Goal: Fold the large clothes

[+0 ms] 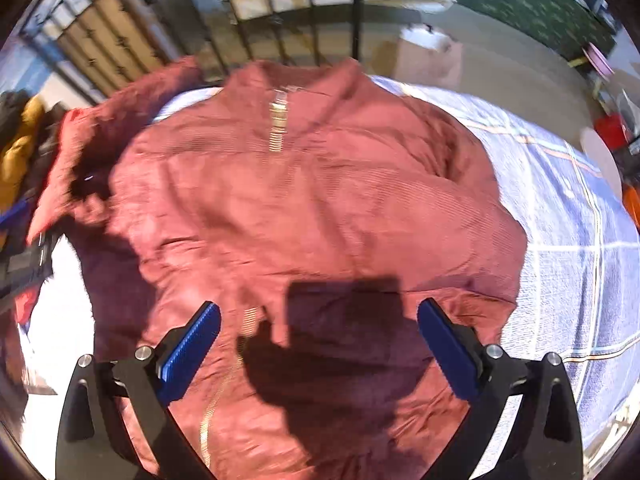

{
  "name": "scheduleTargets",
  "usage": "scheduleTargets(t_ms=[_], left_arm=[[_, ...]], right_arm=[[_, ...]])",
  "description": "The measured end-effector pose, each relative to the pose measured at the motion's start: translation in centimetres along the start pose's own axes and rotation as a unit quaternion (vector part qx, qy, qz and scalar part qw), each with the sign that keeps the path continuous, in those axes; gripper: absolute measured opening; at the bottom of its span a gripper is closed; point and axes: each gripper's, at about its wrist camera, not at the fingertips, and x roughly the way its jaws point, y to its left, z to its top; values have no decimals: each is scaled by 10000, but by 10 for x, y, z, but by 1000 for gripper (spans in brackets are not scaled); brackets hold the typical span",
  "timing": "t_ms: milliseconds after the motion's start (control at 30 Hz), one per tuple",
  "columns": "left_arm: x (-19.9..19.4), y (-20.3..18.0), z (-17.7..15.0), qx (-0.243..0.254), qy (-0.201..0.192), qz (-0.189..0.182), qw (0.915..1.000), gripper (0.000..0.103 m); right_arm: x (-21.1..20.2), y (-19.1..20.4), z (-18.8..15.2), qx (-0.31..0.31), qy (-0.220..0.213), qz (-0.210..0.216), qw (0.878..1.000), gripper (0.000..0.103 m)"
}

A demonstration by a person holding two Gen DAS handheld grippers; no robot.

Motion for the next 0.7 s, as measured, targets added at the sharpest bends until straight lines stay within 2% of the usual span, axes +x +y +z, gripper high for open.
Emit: scheduleTargets(t_ms=[33,133,200,300,400,467,533,600,633,667,700], left_arm=[[2,15,3,-85,62,144,9998,98],[4,55,17,-454,162,97,9988,98],[11,64,36,-427,262,40,9987,98],[24,54,71,-22,386,91,9992,98],[53,33,111,553,263,546,9966,98],[80,10,125,905,520,803,9913,98],[116,-1,128,1129,953,1094,9830,97],[143,-2,120,1122,1326,1239,9770,82],[153,2,112,1081,1475,1248,9752,68],[158,3,110,1023,1544,1195,9754,49],[162,10,102,900,1583,989,9783,39]], right_arm=[[0,3,-1,9,57,56,10000,97],[4,8,0,175,245,230,9993,97],[10,8,-3,270,373,306,9985,97],[7,7,-16,333,417,315,9981,97],[6,4,-17,400,455,286,9978,97],[0,1,-15,480,429,298,9975,97],[-6,-1,-13,483,424,283,9975,97],[-13,-2,-13,473,364,281,9978,97],[-16,-2,-13,459,329,285,9980,97],[-18,-2,-13,452,304,278,9981,97],[-19,-2,-14,448,271,273,9983,97]])
